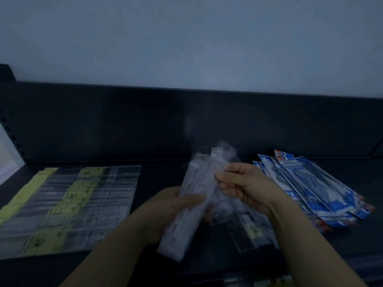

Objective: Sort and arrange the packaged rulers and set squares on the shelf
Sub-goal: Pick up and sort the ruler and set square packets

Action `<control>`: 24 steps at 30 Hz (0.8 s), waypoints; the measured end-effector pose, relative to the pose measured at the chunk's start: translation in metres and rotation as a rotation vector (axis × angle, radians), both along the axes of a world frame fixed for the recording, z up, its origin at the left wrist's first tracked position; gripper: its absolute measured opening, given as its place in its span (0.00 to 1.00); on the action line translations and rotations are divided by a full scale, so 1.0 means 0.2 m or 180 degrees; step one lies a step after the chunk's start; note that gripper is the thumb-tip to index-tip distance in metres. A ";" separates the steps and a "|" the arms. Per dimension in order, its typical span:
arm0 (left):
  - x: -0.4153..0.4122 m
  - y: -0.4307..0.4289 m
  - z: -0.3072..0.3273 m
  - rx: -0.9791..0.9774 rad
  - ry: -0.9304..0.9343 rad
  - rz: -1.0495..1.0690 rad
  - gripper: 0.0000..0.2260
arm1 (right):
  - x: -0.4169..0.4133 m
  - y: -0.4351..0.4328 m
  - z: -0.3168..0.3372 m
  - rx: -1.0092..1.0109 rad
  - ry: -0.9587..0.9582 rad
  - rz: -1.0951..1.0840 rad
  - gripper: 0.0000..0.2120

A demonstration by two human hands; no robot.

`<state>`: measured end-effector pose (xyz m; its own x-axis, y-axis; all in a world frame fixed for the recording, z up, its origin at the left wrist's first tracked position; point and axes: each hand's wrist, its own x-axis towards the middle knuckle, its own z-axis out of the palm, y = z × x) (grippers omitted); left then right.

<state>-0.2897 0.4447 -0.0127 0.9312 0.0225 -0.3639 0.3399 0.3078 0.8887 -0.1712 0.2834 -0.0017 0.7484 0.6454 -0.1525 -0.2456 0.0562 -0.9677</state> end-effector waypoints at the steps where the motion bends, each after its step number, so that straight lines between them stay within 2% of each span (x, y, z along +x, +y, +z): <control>1: -0.01 0.00 -0.01 0.0163 -0.0052 0.0095 0.12 | 0.00 0.02 0.00 0.0134 0.0068 -0.0095 0.10; 2: -0.01 0.02 -0.04 0.0260 -0.0115 0.0302 0.09 | 0.00 0.03 -0.01 0.0168 0.0005 -0.0259 0.09; 3: -0.01 0.03 -0.04 0.0213 -0.0135 0.0549 0.07 | 0.01 0.03 -0.03 -0.0049 -0.0313 -0.0465 0.06; 5: 0.00 0.08 -0.05 -0.0092 -0.0173 0.1015 0.06 | 0.04 0.01 -0.08 -0.1154 -0.1612 -0.0701 0.05; 6: 0.01 0.10 -0.06 -0.0249 -0.0197 0.1199 0.06 | 0.04 0.01 -0.11 -0.1648 -0.2142 -0.0562 0.05; 8: 0.00 0.12 -0.07 -0.0413 -0.0210 0.1386 0.06 | 0.00 0.04 -0.17 -0.2501 -0.2645 -0.0114 0.11; 11: 0.00 0.13 -0.08 -0.0361 -0.0248 0.1476 0.05 | -0.08 0.13 -0.21 -0.3234 -0.3190 -0.0211 0.15; 13: 0.00 0.13 -0.08 -0.0372 -0.0241 0.1492 0.05 | -0.09 0.16 -0.22 -0.3167 -0.3033 -0.0405 0.18; 16: 0.00 0.14 -0.09 -0.0442 -0.0250 0.1489 0.09 | -0.09 0.17 -0.19 -0.3344 -0.2735 -0.0368 0.11; 20: 0.01 0.14 -0.10 -0.0409 -0.0232 0.1510 0.11 | -0.07 0.17 -0.17 -0.3366 -0.2462 -0.0260 0.09; 22: 0.01 0.14 -0.10 -0.0385 -0.0210 0.1559 0.11 | -0.08 0.14 -0.15 -0.2954 -0.2268 -0.0239 0.10; 24: 0.01 0.15 -0.10 -0.0450 -0.0168 0.1608 0.13 | -0.10 0.10 -0.13 -0.1980 -0.1515 -0.0176 0.08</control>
<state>-0.2867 0.4747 -0.0331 0.8341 0.4274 -0.3488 0.0740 0.5399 0.8385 -0.1909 0.3039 -0.0276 0.8526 0.5066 -0.1286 0.1907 -0.5306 -0.8259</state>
